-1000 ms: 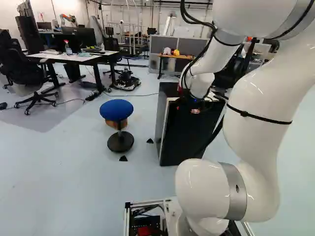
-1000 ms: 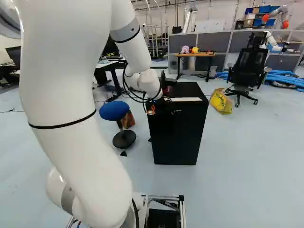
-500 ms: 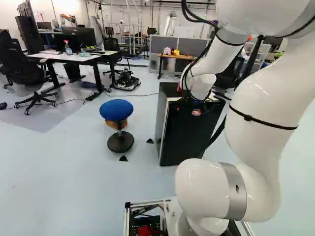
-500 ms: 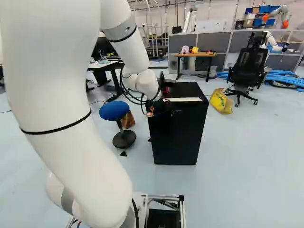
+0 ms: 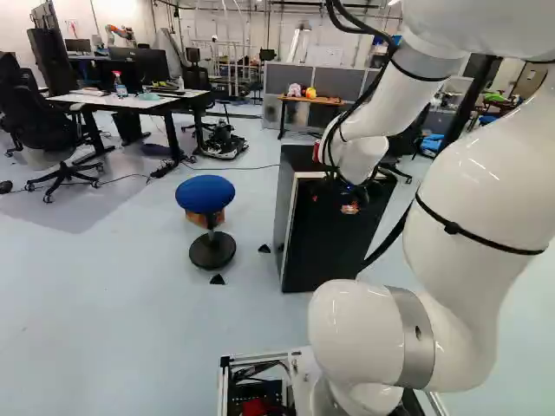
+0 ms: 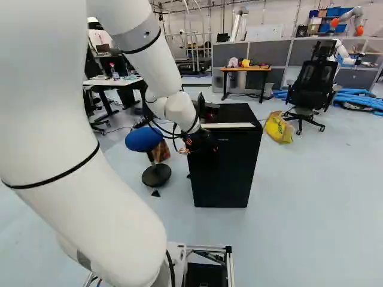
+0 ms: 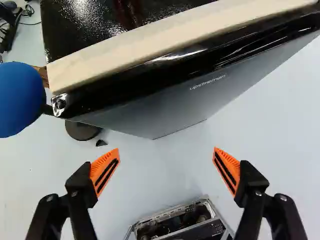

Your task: Grab a drink from the fridge

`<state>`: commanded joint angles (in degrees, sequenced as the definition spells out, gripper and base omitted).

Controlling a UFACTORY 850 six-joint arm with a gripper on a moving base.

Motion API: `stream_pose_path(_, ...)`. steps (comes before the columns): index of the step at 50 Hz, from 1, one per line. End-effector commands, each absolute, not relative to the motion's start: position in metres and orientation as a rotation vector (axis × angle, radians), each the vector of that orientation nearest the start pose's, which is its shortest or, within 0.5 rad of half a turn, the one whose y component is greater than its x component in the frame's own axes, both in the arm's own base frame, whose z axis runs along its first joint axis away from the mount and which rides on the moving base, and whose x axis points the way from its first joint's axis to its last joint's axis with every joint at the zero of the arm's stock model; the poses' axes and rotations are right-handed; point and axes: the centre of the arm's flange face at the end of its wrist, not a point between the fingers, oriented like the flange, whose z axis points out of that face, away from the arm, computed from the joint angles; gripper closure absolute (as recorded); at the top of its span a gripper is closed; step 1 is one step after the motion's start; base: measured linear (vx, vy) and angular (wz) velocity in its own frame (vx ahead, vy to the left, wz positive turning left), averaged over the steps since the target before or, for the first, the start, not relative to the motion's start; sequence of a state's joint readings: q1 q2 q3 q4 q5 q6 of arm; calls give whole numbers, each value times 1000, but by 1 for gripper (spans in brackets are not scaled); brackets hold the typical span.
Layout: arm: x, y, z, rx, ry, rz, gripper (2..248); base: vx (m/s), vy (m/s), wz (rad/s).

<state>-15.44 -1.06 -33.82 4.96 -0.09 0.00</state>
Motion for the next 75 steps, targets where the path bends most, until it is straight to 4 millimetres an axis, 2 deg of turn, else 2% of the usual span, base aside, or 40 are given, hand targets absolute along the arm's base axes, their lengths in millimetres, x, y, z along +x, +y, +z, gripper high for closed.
stream_pose_path(38, 393, -107, 413, -2943, 485, -1247, 3, 0, 0, 0)
stream_pose_path(75, 410, -106, 430, -2823, 373, -1597, 3, 0, 0, 0)
